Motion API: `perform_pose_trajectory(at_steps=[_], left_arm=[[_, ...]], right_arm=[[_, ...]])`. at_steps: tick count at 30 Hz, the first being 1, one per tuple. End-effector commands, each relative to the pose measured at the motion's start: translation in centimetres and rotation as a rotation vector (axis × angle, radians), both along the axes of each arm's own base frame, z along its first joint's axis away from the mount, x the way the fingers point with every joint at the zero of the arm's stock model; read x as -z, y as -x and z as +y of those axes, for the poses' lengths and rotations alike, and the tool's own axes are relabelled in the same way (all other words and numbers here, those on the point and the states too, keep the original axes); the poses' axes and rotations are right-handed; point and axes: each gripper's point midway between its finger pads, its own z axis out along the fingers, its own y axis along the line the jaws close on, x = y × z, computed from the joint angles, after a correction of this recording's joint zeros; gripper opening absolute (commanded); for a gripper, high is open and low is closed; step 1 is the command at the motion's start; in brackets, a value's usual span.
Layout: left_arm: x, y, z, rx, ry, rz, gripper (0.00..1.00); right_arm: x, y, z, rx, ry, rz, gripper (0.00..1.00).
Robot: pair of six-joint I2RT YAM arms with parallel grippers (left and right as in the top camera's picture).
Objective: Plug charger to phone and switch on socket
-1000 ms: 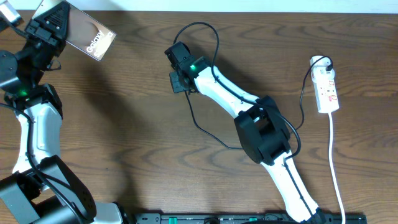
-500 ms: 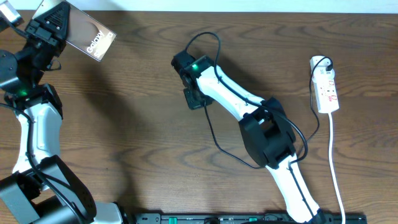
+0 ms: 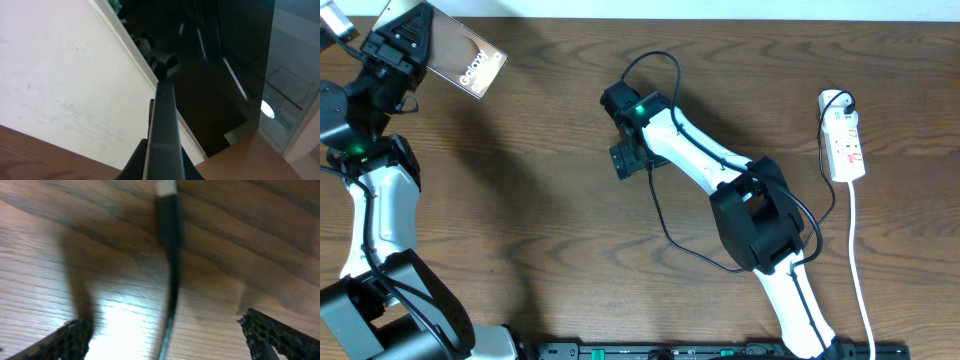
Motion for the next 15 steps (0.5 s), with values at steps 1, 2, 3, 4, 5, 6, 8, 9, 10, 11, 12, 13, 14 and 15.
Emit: perform_pose_trajectory(at_steps=[1, 2, 3, 4, 5, 6, 8, 9, 10, 11, 12, 13, 14, 15], left_arm=[[-1.5, 0.6, -0.3, 0.009, -0.008, -0.031, 0.07], [-1.5, 0.6, -0.3, 0.009, -0.008, -0.031, 0.07], [-1.5, 0.6, -0.3, 0.009, -0.008, -0.031, 0.07], [-1.5, 0.6, -0.3, 0.009, -0.010, -0.032, 0.08], [-1.5, 0.6, -0.3, 0.008, -0.014, -0.034, 0.08], [-1.5, 0.6, -0.3, 0.008, -0.015, -0.034, 0.07], [-1.4, 0.6, -0.3, 0.008, -0.013, -0.030, 0.07], [-1.3, 0.5, -0.3, 0.008, -0.011, -0.027, 0.07], [-1.3, 0.5, -0.3, 0.008, -0.012, -0.027, 0.08], [-1.3, 0.5, -0.3, 0.008, -0.009, -0.023, 0.08], [-1.3, 0.5, -0.3, 0.008, -0.010, -0.024, 0.07], [-1.3, 0.5, -0.3, 0.008, -0.010, -0.024, 0.07], [-1.3, 0.5, -0.3, 0.008, -0.010, -0.024, 0.07], [-1.2, 0.5, -0.3, 0.008, -0.009, -0.023, 0.07]], right_arm=[[7.3, 3.2, -1.6, -0.029, 0.104, 0.141, 0.99], [7.3, 3.0, -1.5, -0.028, 0.098, 0.133, 0.99], [7.2, 2.6, -1.3, -0.026, 0.087, 0.120, 0.99], [7.1, 1.9, -1.0, -0.022, 0.069, 0.097, 0.99], [7.1, 1.4, -0.8, -0.019, 0.057, 0.081, 0.99], [7.0, 0.9, -0.6, -0.016, 0.043, 0.064, 0.99], [6.9, -0.6, -0.1, -0.005, 0.005, 0.014, 0.99], [6.8, -1.2, 0.0, 0.000, -0.008, -0.004, 0.99], [6.8, -1.5, 0.1, 0.003, -0.015, -0.013, 0.99], [6.7, -2.1, 0.0, 0.011, -0.026, -0.027, 0.96], [6.7, -2.3, 0.0, 0.014, -0.031, -0.032, 0.93], [6.7, -2.6, -0.2, 0.021, -0.036, -0.034, 0.87], [6.7, -2.7, -0.2, 0.024, -0.044, -0.032, 0.84], [6.7, -2.7, -0.2, 0.027, -0.057, -0.024, 0.77]])
